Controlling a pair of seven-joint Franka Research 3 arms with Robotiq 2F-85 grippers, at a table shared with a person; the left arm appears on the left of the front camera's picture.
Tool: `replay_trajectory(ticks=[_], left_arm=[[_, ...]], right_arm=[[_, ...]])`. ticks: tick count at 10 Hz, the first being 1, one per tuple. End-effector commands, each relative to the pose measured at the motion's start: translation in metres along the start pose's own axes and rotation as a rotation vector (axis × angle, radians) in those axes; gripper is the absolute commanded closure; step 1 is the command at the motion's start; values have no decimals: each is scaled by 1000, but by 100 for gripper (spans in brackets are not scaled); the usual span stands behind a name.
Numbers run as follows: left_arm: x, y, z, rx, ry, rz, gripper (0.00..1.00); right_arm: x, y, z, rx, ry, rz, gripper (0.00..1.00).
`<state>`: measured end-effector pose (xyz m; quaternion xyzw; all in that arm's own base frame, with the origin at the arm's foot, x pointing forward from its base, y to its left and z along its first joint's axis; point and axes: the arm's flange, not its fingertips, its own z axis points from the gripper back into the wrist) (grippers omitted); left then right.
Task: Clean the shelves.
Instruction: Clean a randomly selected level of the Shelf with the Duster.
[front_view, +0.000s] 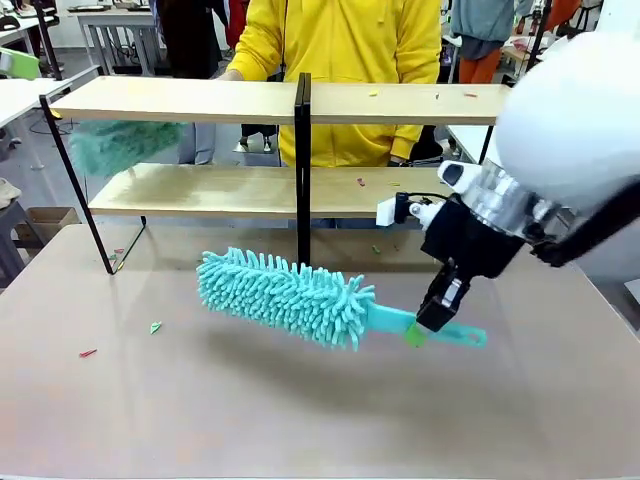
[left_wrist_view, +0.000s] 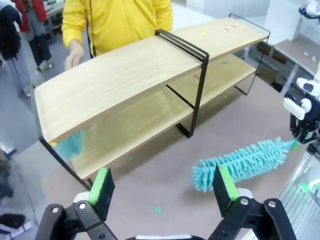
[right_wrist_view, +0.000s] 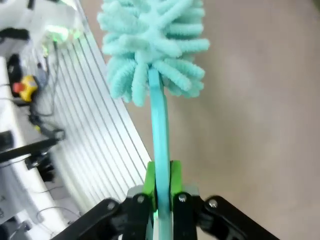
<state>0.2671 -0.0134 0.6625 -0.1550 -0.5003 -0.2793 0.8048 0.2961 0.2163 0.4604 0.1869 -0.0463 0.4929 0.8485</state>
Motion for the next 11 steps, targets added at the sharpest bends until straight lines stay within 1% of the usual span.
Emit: replay_trajectory(ticks=[1,2,3,4,5,6,7,8,9,10,11], left_arm=[[1,-2,1,14,1,5,0],[1,-2,1,14,1,5,0],[1,-2,1,14,1,5,0],[1,-2,1,14,1,5,0],[1,-2,1,14,1,5,0],[1,-2,1,14,1,5,0],[1,-2,1,14,1,5,0],[1,-2,1,14,1,5,0],[1,-2,1,14,1,5,0],[1,-2,1,14,1,5,0],[1,-2,1,14,1,5,0]], right_arm=[[-8,4,-8,26,-23,2,88],[0,0,0,0,0,0,88],[22,-7,-17,-10,49,-17,88],[47,-19,-33,-7,66,-21,88],[63,-30,-45,-12,65,-36,88],[75,-41,-56,-25,52,-77,88],[86,-43,-67,-65,39,-124,88],[93,-45,-73,-73,1,-149,88],[99,-44,-78,-113,-14,-161,88],[103,-46,-81,-127,-33,-196,88],[115,-47,-89,-149,-40,-231,88]])
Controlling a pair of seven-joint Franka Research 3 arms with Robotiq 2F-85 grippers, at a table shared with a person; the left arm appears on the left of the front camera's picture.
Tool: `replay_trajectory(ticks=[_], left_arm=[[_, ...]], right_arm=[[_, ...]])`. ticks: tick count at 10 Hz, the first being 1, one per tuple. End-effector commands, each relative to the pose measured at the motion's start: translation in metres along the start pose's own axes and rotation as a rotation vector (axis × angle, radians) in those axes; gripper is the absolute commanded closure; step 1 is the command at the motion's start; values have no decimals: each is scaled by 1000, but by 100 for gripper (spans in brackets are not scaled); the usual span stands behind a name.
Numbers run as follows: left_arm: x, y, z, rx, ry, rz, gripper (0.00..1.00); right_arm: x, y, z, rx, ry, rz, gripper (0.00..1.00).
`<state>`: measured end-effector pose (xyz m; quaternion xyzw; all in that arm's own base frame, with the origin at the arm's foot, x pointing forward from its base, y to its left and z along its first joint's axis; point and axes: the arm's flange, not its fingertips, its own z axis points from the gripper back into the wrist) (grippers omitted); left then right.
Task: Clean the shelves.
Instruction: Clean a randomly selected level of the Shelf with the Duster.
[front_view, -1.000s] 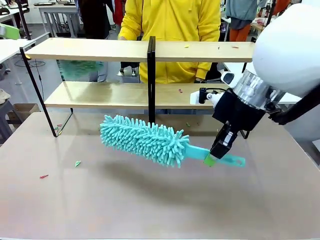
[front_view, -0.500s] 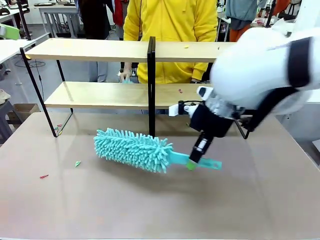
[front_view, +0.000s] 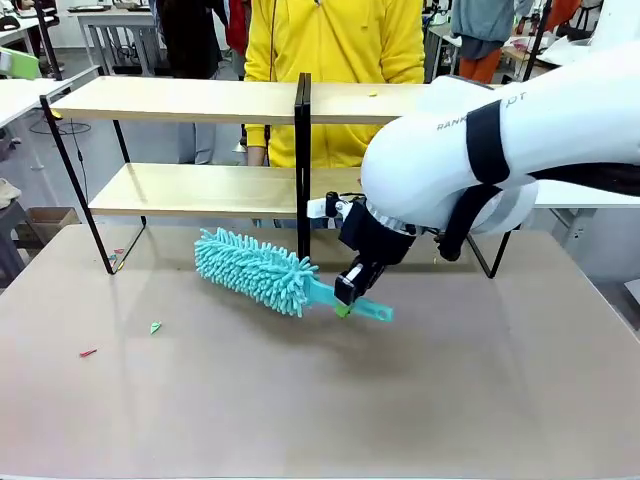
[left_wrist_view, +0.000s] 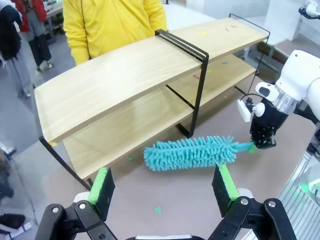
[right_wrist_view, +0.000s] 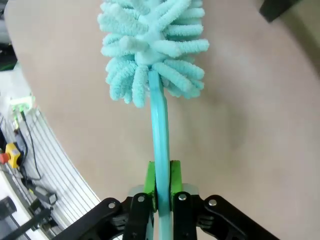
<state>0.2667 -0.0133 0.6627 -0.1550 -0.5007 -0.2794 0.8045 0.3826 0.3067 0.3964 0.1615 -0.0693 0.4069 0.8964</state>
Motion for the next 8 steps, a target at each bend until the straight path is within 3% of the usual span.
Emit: replay_trajectory(ticks=[1,5,8], left_arm=[[1,-1,0,14,2,5,0],[1,-1,0,14,2,5,0],[1,-1,0,14,2,5,0]], right_arm=[[28,9,-17,-55,12,-57,88],[90,0,-37,-105,-47,-165,88],[115,3,-53,-67,33,-160,88]])
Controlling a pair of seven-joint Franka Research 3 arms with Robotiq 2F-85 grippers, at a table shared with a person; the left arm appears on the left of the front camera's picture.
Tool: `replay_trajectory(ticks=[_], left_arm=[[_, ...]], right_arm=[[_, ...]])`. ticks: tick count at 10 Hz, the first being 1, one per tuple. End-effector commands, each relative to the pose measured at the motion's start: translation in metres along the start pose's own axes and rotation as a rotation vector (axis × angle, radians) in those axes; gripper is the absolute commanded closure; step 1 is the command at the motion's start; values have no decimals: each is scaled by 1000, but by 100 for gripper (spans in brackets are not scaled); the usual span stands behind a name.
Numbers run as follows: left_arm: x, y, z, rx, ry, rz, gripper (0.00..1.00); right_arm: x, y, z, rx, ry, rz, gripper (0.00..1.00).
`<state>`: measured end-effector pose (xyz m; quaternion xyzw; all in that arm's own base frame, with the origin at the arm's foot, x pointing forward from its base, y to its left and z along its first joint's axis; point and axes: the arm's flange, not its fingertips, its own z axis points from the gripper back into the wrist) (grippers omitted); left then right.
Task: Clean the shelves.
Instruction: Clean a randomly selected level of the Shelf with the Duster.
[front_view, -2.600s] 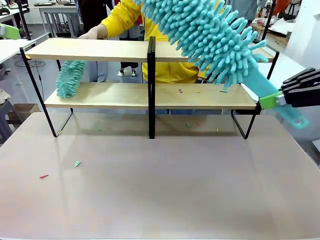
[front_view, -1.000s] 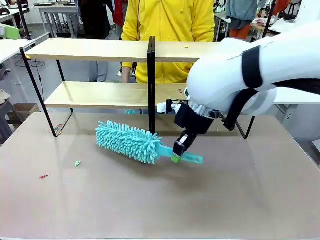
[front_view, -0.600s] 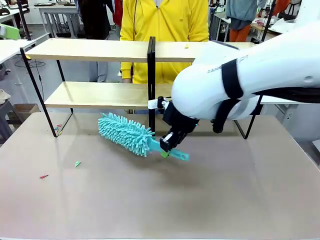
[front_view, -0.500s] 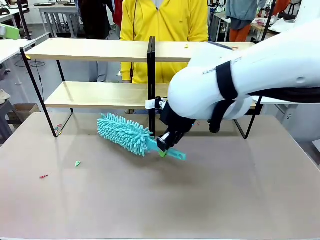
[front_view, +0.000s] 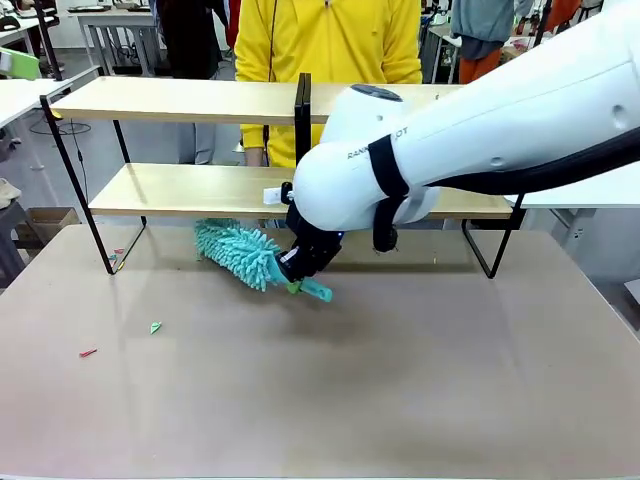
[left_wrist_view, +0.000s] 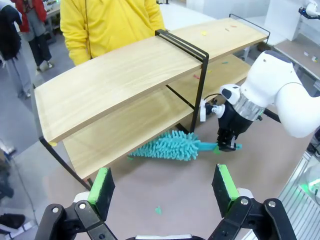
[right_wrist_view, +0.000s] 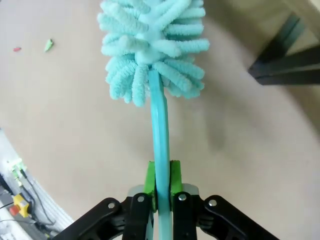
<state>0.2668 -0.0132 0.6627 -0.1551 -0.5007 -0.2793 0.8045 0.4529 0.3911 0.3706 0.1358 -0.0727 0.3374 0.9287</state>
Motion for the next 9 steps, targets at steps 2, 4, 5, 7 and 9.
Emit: replay_trajectory(ticks=[2,4,5,7,9], left_arm=[[1,-2,0,14,2,5,0],[1,-2,0,14,2,5,0],[1,-2,0,14,2,5,0],[1,-2,0,14,2,5,0],[1,-2,0,14,2,5,0]], right_arm=[[24,32,-10,15,84,3,88],[41,48,-19,5,65,20,88],[45,54,-21,10,63,36,88],[62,65,-29,15,77,57,88],[76,77,-30,16,70,86,88]])
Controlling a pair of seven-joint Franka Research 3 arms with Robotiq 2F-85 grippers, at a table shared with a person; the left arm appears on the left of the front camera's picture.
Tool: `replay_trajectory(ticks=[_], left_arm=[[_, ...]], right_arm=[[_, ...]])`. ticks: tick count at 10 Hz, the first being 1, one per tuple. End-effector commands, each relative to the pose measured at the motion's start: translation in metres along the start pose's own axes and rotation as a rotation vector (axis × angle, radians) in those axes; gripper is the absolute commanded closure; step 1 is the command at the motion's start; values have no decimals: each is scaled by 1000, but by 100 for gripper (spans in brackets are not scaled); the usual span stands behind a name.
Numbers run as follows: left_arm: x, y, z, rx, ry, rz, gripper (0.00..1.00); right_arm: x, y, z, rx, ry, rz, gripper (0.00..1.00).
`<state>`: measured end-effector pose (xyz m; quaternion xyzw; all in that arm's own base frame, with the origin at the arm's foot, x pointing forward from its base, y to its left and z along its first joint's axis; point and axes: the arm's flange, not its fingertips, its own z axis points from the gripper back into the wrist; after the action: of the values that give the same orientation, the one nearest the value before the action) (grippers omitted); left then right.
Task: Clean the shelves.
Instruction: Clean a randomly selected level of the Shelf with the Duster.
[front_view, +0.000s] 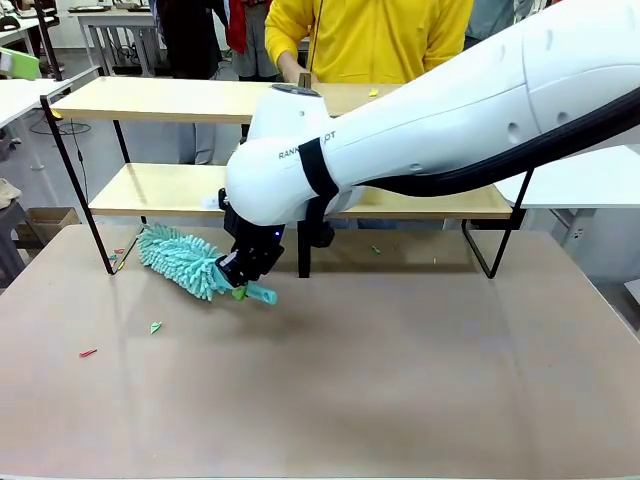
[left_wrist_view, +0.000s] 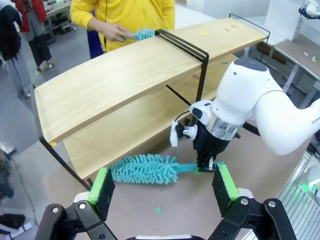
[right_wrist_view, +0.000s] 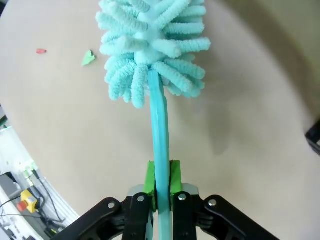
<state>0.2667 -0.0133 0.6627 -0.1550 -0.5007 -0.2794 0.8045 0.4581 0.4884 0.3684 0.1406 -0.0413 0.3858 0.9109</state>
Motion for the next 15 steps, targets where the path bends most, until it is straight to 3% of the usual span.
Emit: replay_trajectory(ticks=[1,7,10,15], left_arm=[[1,-1,0,14,2,5,0],[1,-1,0,14,2,5,0],[1,-1,0,14,2,5,0],[1,-1,0,14,2,5,0]], right_arm=[[23,17,1,-13,7,27,88],[36,36,3,-62,33,108,88],[27,29,7,-77,134,113,88],[-29,39,54,101,350,385,88]])
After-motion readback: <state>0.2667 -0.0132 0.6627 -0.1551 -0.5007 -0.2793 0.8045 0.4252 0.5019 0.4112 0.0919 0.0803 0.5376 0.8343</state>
